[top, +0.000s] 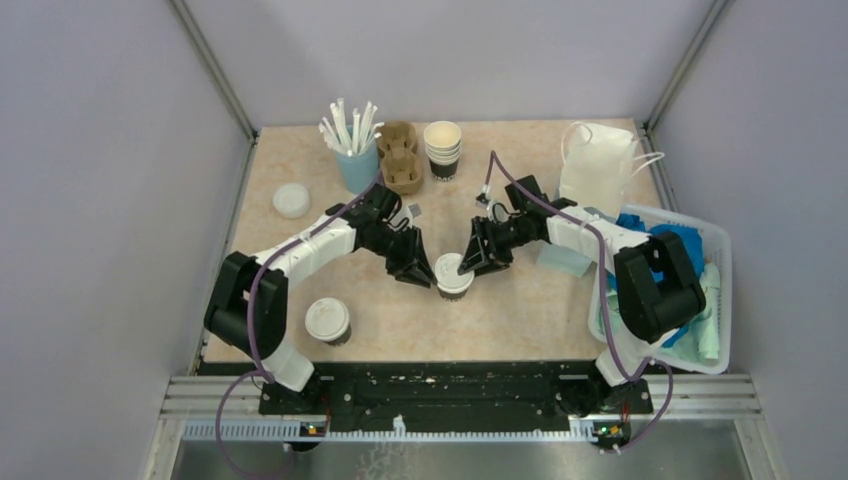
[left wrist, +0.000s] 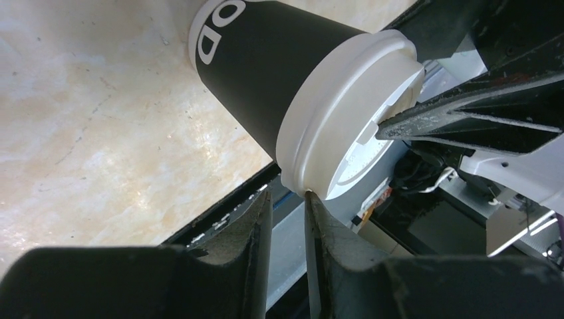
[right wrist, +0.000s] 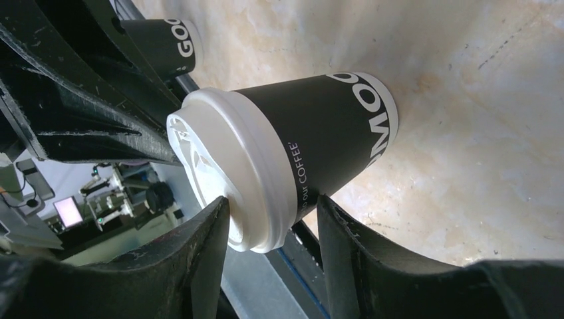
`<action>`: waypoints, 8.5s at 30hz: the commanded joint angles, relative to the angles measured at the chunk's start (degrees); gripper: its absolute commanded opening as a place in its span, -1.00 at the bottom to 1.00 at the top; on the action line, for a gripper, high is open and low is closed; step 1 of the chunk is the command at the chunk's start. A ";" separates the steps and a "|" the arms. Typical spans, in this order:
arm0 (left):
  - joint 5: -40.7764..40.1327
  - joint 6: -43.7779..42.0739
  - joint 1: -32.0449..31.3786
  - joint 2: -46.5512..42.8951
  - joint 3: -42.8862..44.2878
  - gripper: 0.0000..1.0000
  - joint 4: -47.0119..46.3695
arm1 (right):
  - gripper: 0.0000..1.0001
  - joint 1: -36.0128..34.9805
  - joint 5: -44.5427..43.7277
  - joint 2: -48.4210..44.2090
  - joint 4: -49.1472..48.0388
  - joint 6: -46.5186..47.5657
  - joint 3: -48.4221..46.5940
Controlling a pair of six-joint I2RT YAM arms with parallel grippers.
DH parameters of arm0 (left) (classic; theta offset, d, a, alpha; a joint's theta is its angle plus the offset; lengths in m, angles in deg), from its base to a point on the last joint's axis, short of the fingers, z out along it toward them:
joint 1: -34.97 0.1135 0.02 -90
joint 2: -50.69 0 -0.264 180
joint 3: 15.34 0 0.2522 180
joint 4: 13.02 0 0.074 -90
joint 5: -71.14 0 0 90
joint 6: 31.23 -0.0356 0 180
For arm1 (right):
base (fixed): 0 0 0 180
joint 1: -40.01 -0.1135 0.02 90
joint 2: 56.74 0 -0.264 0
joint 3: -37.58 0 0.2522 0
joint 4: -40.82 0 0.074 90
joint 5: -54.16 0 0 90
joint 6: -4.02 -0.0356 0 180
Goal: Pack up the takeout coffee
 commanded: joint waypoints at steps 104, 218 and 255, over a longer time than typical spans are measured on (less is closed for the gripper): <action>-23.66 -9.65 -3.35 3.33 20.37 -0.03 18.12 | 0.40 0.17 -6.38 -2.71 11.10 6.08 -10.31; -41.22 -6.02 -2.86 -35.60 26.60 0.85 19.23 | 0.02 -7.18 -3.96 39.72 -16.58 62.34 -57.15; -40.22 -4.27 -2.86 -34.62 27.02 0.87 19.80 | -0.95 -6.60 2.31 46.64 -16.52 53.22 -65.53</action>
